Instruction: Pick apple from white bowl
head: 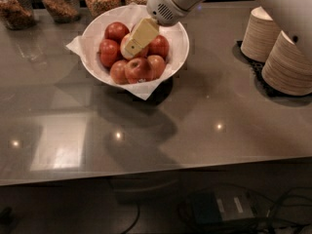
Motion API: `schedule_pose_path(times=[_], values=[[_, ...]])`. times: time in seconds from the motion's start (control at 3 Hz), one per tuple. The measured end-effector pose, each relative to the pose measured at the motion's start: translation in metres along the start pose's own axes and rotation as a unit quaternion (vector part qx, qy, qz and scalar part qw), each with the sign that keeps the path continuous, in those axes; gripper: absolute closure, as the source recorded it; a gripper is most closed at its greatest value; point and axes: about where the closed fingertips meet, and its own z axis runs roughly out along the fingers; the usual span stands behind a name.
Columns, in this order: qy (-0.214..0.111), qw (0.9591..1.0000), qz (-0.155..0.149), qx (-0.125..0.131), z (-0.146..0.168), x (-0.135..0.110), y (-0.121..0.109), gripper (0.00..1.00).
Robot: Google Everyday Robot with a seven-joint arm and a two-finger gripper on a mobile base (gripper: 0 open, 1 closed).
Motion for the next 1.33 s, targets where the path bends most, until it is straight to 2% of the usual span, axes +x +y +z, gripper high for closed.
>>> schedule_pose_path(times=[0.33,0.67,1.33], values=[[-0.006,0.9998,0.014,-0.012,0.015,0.0,0.002,0.22],[-0.011,0.9992,0.031,-0.022,0.031,0.001,0.002,0.25],[-0.006,0.9987,0.044,-0.023,0.041,0.007,-0.001,0.27]])
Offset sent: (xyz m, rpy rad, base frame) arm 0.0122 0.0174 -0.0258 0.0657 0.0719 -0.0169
